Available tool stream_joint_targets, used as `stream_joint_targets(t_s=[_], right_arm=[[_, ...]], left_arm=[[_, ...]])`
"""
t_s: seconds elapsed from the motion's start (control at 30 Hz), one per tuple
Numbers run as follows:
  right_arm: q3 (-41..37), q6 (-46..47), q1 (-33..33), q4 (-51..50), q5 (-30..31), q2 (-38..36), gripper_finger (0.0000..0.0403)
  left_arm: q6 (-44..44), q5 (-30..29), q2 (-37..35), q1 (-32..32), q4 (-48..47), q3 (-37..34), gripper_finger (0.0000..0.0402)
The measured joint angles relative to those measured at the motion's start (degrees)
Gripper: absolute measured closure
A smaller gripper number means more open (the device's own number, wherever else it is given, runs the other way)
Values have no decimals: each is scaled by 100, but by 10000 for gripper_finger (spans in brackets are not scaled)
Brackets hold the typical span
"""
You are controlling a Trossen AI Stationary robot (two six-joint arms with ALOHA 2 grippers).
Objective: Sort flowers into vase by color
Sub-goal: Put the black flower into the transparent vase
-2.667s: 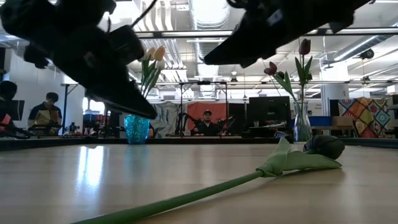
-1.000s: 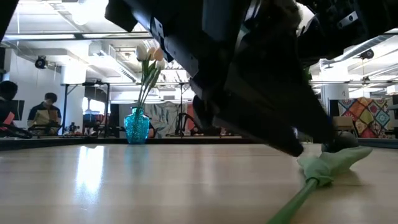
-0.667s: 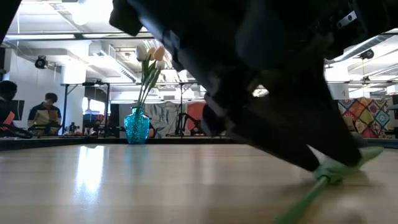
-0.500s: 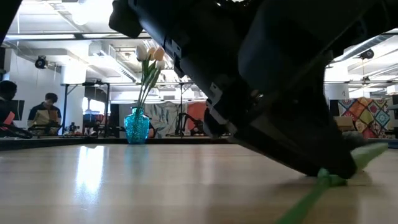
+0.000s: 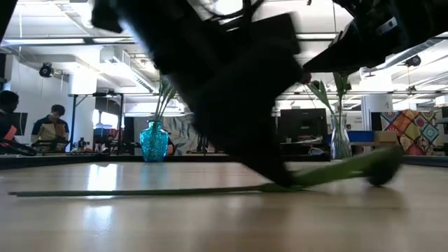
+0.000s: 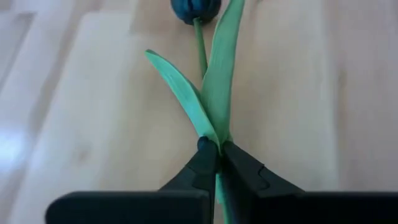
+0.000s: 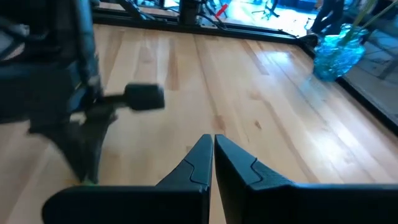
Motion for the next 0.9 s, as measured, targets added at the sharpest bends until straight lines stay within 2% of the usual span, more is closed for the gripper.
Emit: stream_joint_targets(t_s=[0.17,0.3,0.4,0.53,0.67,0.77,0.9], right_arm=[[0,-131,-2,6,232,0,392],[-3,-75,-2,12,454,0,392],[-40,-49,-2,36,651,11,392],[-205,72,-2,271,934,54,392],[-522,185,-37,1141,1271,235,392],[-753,114,-187,2359,1194,589,392],[-778,-28,-552,3938,614,1316,390]], left_arm=[[22,-21,-898,142,1138,-1602,400],[212,159,-1715,379,2678,-3044,401],[508,518,-2269,673,4082,-4077,401],[835,1346,-2913,1256,6162,-5310,401],[891,2403,-3287,2038,8203,-6313,402],[860,3243,-3335,2628,9326,-6709,401],[866,4047,-3272,3155,9845,-6698,401]])
